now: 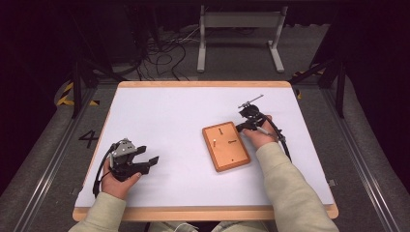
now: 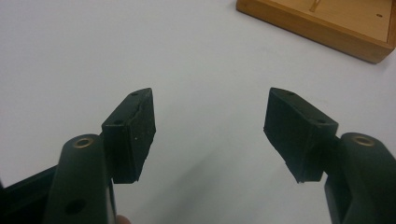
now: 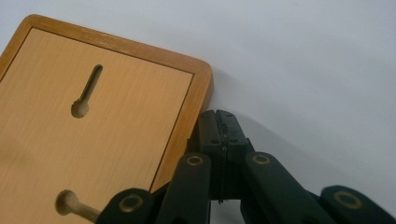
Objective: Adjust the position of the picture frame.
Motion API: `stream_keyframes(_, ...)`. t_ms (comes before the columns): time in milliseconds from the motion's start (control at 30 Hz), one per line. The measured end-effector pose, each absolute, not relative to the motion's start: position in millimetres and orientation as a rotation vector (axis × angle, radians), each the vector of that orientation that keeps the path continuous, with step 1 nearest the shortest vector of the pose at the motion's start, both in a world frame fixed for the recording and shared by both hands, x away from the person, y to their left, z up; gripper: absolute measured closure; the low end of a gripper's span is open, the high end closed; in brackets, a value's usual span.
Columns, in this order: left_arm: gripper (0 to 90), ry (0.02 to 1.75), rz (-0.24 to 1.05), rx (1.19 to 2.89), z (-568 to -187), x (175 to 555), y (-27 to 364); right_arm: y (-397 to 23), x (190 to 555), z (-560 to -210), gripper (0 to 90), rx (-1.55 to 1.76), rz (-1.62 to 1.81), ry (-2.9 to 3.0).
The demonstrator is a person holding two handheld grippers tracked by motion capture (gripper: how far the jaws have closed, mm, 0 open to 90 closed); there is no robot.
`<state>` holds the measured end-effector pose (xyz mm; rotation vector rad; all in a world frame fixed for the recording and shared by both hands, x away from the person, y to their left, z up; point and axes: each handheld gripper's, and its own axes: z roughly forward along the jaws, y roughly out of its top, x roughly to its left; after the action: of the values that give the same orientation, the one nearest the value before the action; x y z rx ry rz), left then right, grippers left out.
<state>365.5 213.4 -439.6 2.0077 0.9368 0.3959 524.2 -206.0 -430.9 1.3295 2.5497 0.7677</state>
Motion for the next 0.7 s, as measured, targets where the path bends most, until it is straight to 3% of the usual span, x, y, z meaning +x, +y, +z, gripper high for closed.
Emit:
stream_keyframes(233,34.1,0.937,0.388,2.004,-439.8,365.5,216.0,-151.7,529.5,-425.5,90.0,1.12,0.747,2.651)
stream_keyframes(700,35.0,0.937,0.352,2.025,-443.5,368.6,212.1,-90.6,516.5,-432.0,90.0,0.811,0.811,2.86)
